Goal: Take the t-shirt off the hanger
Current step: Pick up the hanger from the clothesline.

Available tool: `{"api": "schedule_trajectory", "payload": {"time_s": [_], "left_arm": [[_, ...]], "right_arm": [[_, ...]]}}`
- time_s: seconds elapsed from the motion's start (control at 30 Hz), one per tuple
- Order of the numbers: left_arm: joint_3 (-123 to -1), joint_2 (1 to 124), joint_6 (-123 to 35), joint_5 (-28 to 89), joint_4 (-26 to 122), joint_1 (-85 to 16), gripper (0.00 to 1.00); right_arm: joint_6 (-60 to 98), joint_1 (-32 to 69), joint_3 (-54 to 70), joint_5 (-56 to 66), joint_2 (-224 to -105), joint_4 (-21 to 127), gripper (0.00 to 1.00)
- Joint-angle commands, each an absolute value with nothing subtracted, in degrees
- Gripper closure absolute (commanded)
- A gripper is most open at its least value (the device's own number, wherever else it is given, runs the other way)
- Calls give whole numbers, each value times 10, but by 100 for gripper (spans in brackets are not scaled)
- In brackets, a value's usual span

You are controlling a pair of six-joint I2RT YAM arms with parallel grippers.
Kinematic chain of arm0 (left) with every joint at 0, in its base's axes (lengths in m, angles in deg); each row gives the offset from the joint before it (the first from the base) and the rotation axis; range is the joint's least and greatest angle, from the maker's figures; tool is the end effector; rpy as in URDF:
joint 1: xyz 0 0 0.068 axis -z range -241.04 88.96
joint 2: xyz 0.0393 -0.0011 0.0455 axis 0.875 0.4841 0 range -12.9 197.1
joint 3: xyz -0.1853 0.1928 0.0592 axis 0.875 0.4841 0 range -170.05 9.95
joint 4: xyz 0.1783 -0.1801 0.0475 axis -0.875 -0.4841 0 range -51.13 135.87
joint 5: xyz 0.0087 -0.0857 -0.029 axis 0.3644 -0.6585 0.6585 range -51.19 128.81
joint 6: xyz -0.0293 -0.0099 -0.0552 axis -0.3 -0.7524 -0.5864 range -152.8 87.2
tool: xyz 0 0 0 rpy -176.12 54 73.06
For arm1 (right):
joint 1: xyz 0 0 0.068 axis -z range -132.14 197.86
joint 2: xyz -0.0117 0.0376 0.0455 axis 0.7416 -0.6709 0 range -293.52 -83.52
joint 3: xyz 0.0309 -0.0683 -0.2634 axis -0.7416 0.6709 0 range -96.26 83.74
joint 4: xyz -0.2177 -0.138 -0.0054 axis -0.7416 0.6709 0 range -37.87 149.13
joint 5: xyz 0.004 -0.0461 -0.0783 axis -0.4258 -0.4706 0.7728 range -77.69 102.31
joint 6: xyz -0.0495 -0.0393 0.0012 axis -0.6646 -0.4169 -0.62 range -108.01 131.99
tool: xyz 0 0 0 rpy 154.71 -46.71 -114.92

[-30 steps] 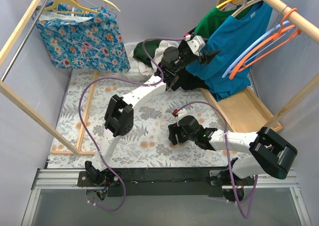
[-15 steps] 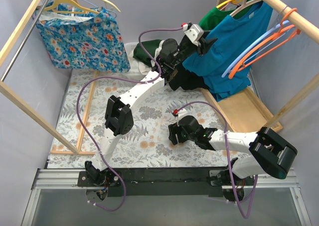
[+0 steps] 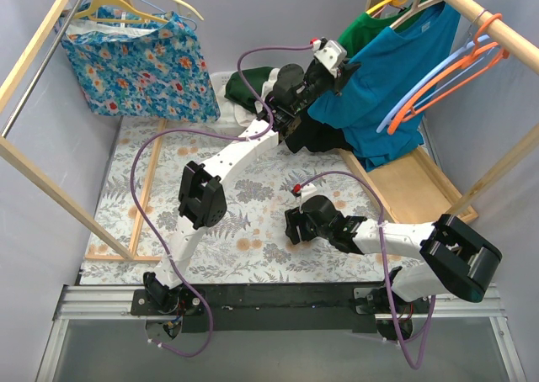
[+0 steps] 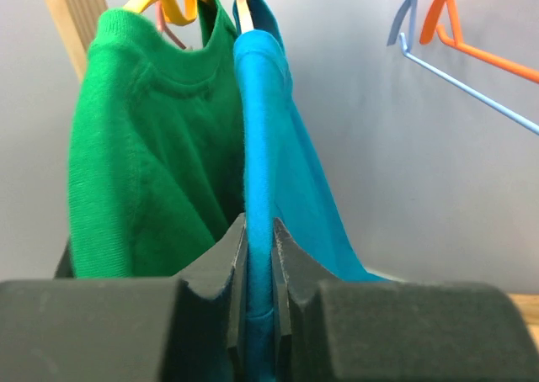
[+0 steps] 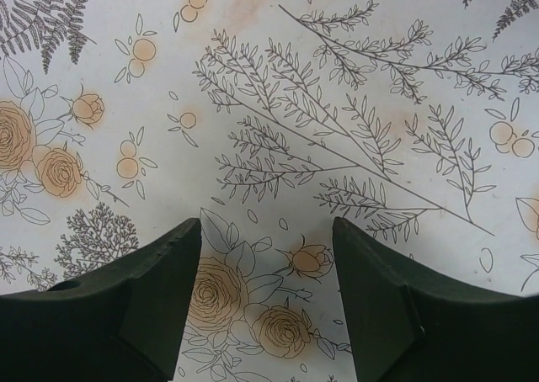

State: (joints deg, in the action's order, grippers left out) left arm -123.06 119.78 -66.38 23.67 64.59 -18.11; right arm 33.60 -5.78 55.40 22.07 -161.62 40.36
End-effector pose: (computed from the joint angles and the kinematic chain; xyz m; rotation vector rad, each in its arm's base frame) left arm 0.3975 -0.3872 0.4092 0.3585 1.3162 -1.3052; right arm 0.1624 0.2070 0.1527 -0.5362 2.2110 0.5235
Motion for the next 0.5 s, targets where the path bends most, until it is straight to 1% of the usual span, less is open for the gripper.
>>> {"api": "schedule_trajectory", "payload": {"time_s": [0.0, 0.27, 0.47], "left_arm": [[-1210, 1174, -658, 259, 654, -182, 100], [-1175, 1140, -672, 244, 692, -179, 100], [-1147, 1109, -690, 244, 775, -164, 100]], "right_arm": [[347, -60, 555, 224, -1629, 408, 29], [348, -60, 554, 221, -1633, 405, 30], [350, -60, 553, 215, -1639, 404, 31]]}}
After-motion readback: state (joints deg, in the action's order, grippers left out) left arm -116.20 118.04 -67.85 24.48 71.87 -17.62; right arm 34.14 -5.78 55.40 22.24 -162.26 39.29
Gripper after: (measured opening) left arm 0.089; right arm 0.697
